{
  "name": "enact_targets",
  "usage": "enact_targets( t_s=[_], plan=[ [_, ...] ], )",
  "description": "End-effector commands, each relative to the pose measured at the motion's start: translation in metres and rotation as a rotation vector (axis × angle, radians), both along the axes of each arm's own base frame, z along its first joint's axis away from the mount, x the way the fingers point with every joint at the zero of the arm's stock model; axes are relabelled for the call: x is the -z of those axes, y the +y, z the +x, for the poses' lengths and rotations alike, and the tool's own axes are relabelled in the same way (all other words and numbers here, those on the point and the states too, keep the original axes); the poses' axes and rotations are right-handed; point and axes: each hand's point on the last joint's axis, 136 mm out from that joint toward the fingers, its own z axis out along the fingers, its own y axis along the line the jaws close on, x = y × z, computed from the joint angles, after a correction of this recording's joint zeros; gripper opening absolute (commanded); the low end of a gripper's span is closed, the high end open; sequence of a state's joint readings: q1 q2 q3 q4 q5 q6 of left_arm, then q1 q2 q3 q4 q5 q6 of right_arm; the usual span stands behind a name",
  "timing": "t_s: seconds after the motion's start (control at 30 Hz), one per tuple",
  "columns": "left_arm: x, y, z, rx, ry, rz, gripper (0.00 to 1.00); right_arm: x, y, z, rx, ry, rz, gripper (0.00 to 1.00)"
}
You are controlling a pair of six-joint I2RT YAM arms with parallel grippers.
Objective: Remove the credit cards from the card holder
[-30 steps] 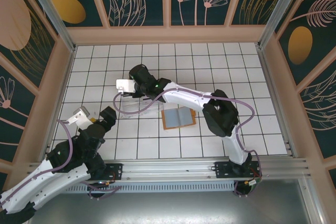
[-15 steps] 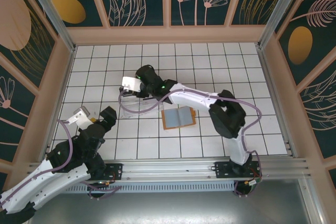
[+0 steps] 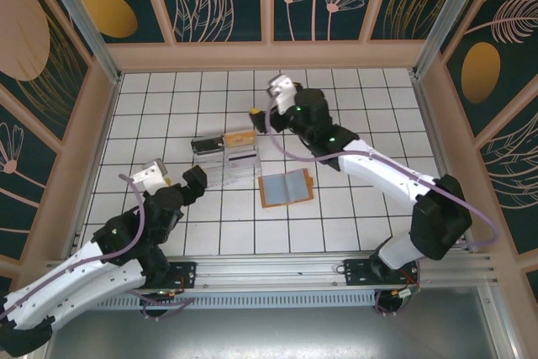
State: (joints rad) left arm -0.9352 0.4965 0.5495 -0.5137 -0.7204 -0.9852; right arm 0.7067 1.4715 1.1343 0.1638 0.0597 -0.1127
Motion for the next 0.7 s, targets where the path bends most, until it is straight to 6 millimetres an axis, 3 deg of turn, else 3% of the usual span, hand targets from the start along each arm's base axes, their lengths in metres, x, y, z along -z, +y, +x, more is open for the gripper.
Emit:
enact_targets(
  t_s=[0.0,0.03,0.17,0.43,0.57,0.67],
  plan=[
    [-0.007,-0.027,0.007,0.096,-0.028,-0.016,0.99,0.0,-0.04,0.009,0.224,0.242,0.34,0.99],
    [-0.006,-0.033,0.008,0.115,-0.024,-0.018,0.99,0.005,-0.051,0.013,0.279,0.3,0.38,0.99],
    [0.003,-0.059,0.014,0.181,0.009,-0.035,0.99,0.035,-0.065,0.011,0.276,0.412,0.352,0.99],
    [0.039,-0.123,0.018,0.348,0.145,-0.121,0.88,0.097,-0.086,-0.033,0.286,0.562,0.345,0.99],
    [0.065,-0.146,0.018,0.392,0.221,-0.16,0.8,0.134,-0.101,-0.06,0.307,0.638,0.282,0.7],
    [0.084,-0.16,0.018,0.414,0.273,-0.19,0.72,0.164,-0.107,-0.079,0.307,0.711,0.227,0.55]
  ],
)
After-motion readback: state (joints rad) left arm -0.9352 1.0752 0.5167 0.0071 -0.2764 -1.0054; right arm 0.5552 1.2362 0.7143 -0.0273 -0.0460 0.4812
